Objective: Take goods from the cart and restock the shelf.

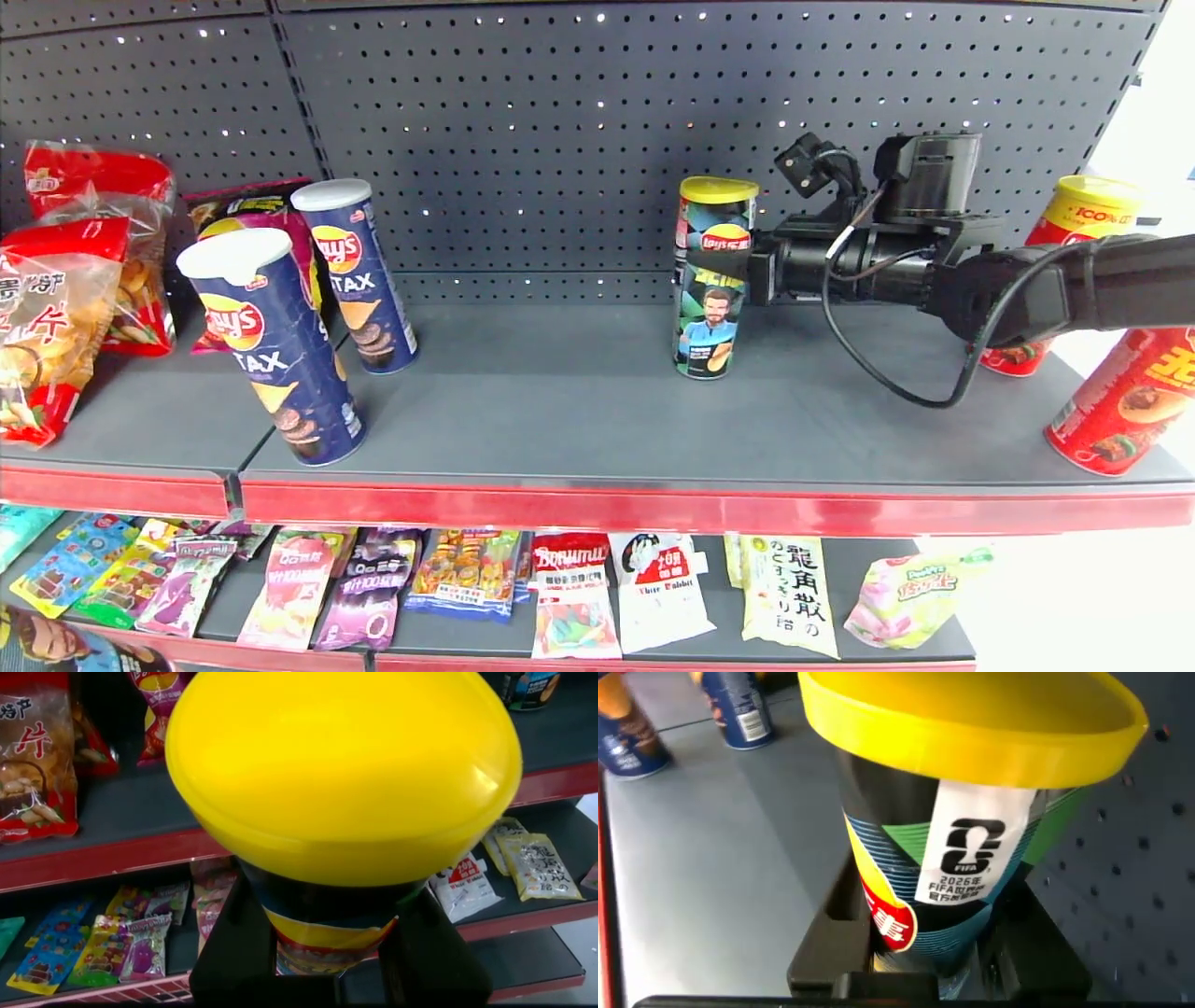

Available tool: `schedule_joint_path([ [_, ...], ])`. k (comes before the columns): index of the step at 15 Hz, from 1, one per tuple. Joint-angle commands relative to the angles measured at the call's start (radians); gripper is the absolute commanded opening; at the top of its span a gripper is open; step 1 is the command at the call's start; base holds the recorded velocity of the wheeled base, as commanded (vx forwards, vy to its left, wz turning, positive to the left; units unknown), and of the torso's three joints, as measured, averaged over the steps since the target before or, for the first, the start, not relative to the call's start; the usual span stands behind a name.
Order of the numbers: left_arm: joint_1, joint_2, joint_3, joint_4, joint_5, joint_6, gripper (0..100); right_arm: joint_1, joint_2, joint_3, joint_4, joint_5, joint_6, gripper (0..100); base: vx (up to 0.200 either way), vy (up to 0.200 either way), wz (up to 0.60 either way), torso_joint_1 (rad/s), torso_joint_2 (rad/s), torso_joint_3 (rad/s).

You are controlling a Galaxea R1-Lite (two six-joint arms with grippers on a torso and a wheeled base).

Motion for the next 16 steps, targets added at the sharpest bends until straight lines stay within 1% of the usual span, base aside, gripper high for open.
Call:
schedule_joint_path([
  [1, 0.001, -0.001, 0.0, -0.001, 0.0, 0.0, 0, 0.059, -0.119, 0.108, -0.003, -0.093, 0.023, 0, 0.0, 0.0, 0.0, 0.0, 0.0, 0.0],
  [3, -0.001, 0.001, 0.0, -0.001, 0.0, -0.001, 0, 0.1, -0.2, 0.187, -0.009, -0.181, 0.069, 0, 0.0, 0.0, 0.0, 0.0, 0.0, 0.0],
  [6, -0.001, 0.001, 0.0, 0.001, 0.0, 0.0, 0, 0.154, -0.278, 0.258, -0.019, -0.305, 0.132, 0, 0.0, 0.0, 0.0, 0.0, 0.0, 0.0],
  [7, 0.001, 0.001, 0.0, 0.001, 0.0, 0.0, 0, 0.163, -0.284, 0.27, -0.026, -0.331, 0.139, 0, 0.0, 0.0, 0.0, 0.0, 0.0, 0.0],
  [8, -0.001, -0.001, 0.0, 0.001, 0.0, 0.0, 0, 0.188, -0.284, 0.315, -0.094, -0.4, 0.144, 0, 0.0, 0.0, 0.0, 0.0, 0.0, 0.0],
  [11, 0.001, -0.005, 0.002, 0.003, 0.0, 0.0, 0, 0.266, -0.277, 0.45, -0.284, -0.523, 0.144, 0, 0.0, 0.0, 0.0, 0.0, 0.0, 0.0],
  [13, 0.001, -0.007, 0.0, 0.003, 0.0, -0.001, 0, 0.297, -0.275, 0.503, -0.333, -0.567, 0.144, 0, 0.0, 0.0, 0.0, 0.0, 0.0, 0.0],
  [16, 0.001, -0.007, 0.0, 0.003, 0.0, 0.0, 0, 0.323, -0.297, 0.534, -0.344, -0.578, 0.141, 0, 0.0, 0.0, 0.0, 0.0, 0.0, 0.0],
])
